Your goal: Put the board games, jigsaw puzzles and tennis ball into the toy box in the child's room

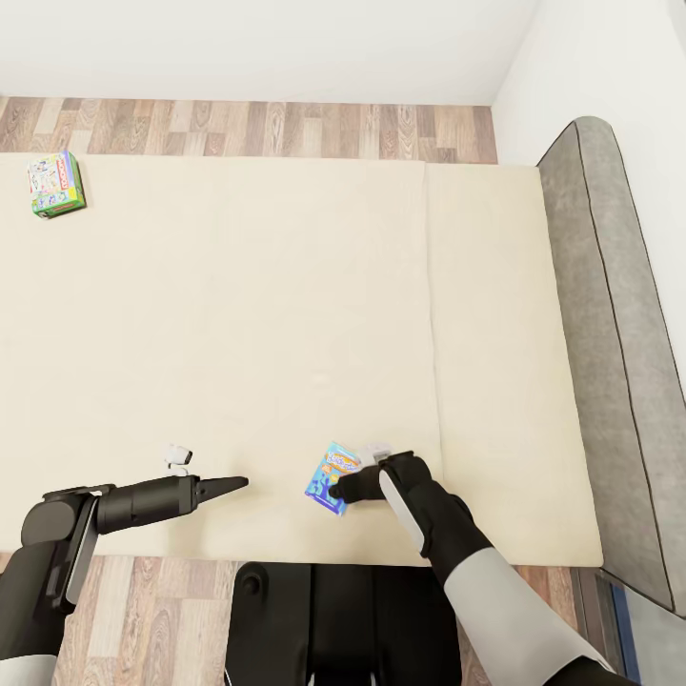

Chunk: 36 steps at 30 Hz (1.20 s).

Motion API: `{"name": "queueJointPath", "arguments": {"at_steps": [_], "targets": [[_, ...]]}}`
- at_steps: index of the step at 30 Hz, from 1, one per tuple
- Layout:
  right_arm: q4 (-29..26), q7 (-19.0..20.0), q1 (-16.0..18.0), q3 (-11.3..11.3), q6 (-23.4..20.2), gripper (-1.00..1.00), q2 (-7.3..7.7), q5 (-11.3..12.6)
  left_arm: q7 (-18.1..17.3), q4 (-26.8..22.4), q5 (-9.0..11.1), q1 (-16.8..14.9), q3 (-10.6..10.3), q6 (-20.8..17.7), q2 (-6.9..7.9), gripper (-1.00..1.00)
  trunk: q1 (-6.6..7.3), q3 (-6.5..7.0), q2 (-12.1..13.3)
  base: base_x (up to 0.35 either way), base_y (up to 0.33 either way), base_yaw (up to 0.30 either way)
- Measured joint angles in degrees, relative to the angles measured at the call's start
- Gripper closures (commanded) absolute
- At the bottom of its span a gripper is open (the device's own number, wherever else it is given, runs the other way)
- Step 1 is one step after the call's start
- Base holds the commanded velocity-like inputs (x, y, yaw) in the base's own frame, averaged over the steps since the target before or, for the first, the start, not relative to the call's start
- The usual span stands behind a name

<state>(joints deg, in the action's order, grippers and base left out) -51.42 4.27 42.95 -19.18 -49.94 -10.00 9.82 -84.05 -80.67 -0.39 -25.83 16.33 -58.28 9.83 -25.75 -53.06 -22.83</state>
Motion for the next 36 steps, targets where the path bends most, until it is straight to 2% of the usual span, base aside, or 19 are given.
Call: {"name": "queueJointPath", "arguments": {"at_steps": [9, 16, 20, 36], "targets": [[-1.83, -0.69, -0.61, -0.03, -0.06, -1.0, 0.0, -0.35, 0.0, 0.01, 0.0, 0.0, 0.01, 0.0, 0.0, -1.0, 0.0, 0.0, 0.0, 0.0, 0.0, 0.0], [-2.16, -6.9, -0.68, -0.02, 0.08, -1.0, 0.0, -0.16, 0.0, 0.01, 0.0, 0.0, 0.0, 0.0, 0.0, -1.0, 0.0, 0.0, 0.0, 0.0, 0.0, 0.0], [-2.21, -8.45, -0.69, -0.07, 0.18, -1.0, 0.0, -0.04, 0.0, -0.01, 0.0, 0.0, -0.01, 0.0, 0.0, -1.0, 0.0, 0.0, 0.0, 0.0, 0.0, 0.0], [-2.24, -9.66, -0.7, -0.76, 0.87, -1.0, 0.0, 0.04, 0.0, 0.01, 0.0, 0.0, -0.02, 0.0, 0.0, -1.0, 0.0, 0.0, 0.0, 0.0, 0.0, 0.0]]}}
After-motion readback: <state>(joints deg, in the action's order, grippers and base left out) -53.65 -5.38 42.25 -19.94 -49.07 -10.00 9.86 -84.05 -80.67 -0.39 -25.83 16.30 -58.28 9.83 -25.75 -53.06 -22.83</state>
